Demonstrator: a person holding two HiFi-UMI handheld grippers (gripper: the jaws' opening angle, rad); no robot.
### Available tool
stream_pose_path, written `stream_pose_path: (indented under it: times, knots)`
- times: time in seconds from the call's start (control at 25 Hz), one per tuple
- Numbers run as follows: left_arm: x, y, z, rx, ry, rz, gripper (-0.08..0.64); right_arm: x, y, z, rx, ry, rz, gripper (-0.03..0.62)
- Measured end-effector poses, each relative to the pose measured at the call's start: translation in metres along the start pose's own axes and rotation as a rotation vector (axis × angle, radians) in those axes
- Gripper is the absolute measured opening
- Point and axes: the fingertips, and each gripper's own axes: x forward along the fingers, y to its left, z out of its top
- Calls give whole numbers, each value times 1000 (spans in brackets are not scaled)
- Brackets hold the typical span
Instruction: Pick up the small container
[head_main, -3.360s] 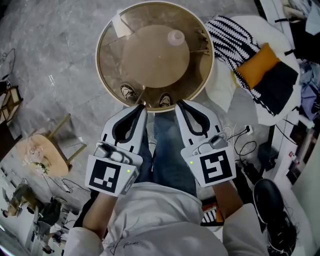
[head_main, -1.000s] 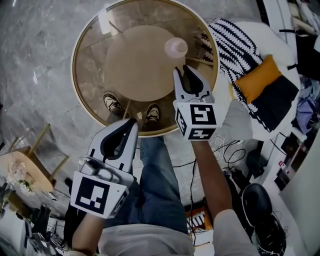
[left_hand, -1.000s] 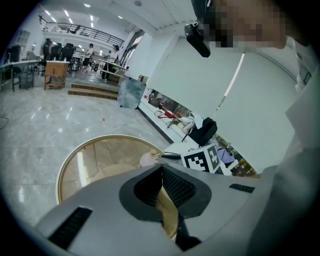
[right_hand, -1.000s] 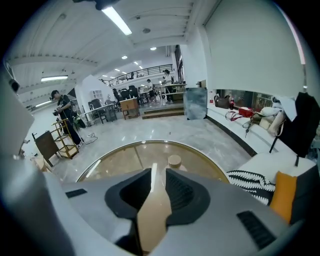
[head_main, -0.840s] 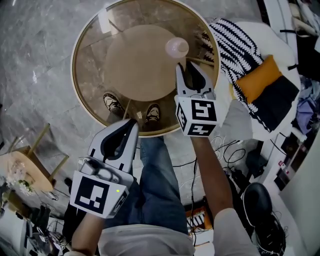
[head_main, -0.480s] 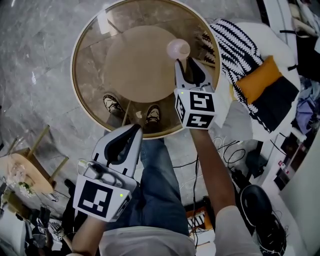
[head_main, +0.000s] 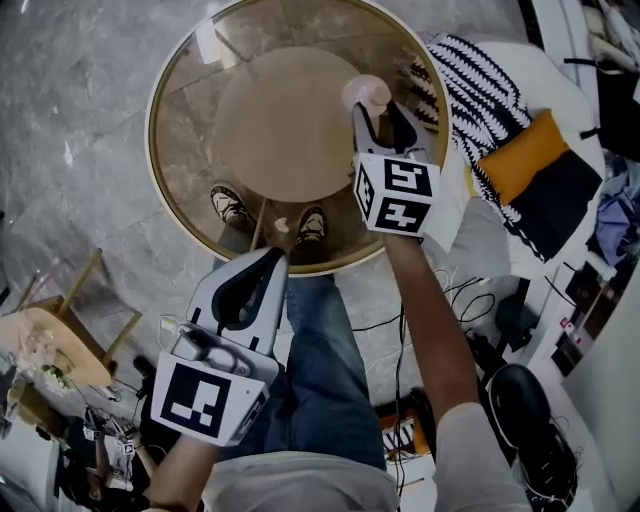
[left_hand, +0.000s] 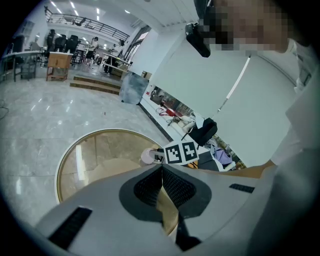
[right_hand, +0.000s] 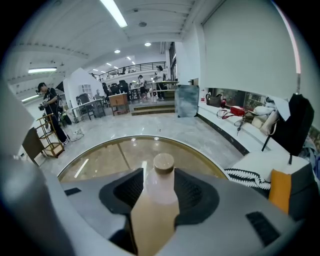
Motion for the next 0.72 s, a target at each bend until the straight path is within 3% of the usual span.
stream_pose_path:
  times: [0.72]
  knots:
    - [1,8,-5,26,24,-13,18,20,-11,1,25,-10,-66,183]
